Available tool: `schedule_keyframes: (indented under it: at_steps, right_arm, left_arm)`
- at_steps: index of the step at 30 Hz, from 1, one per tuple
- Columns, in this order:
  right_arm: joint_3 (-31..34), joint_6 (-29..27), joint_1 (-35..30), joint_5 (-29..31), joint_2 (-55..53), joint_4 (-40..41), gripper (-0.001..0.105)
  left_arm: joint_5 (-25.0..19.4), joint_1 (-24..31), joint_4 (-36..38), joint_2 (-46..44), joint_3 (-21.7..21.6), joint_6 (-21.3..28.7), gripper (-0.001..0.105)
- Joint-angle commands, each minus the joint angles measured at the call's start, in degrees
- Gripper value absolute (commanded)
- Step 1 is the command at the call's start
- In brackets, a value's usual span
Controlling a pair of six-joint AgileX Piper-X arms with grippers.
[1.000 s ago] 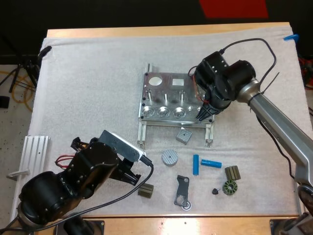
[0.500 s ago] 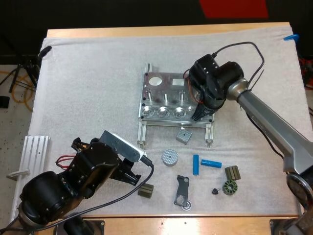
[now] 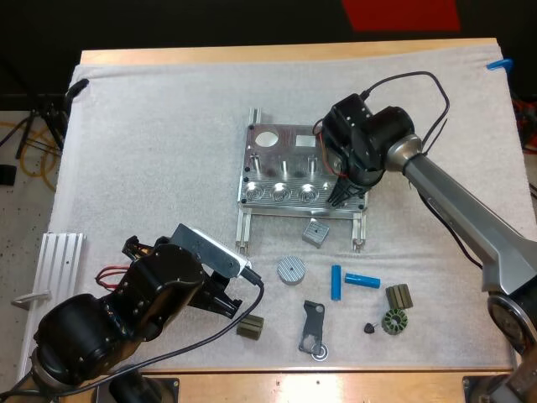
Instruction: Load cells from right to left
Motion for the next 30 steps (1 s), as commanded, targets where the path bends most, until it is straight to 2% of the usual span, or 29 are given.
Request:
schedule_keyframes:
  at_steps: [1,13,19,30]
  right_arm:
    - [-0.6,-0.7,-0.1,0.3,-0.1,-0.1,0.001]
    - [-0.6,-0.9,-0.1,1.9,0.7,0.5,0.001]
    - [-0.6,-0.9,-0.1,-0.5,0.7,1.3,0.001]
    - [-0.4,-0.9,-0.1,-1.5,2.3,1.3,0.001]
  left_arm:
    - [-1.3,0.0,-0.1,-0.3,-0.2,-0.4,0.059]
    - [-1.1,0.0,-0.1,-0.3,-0.2,-0.4,0.059]
    - [-1.1,0.0,-0.1,-0.3,-0.2,-0.4,0.059]
    - [-1.1,0.0,-0.1,-0.3,-0.2,-0.4,0.059]
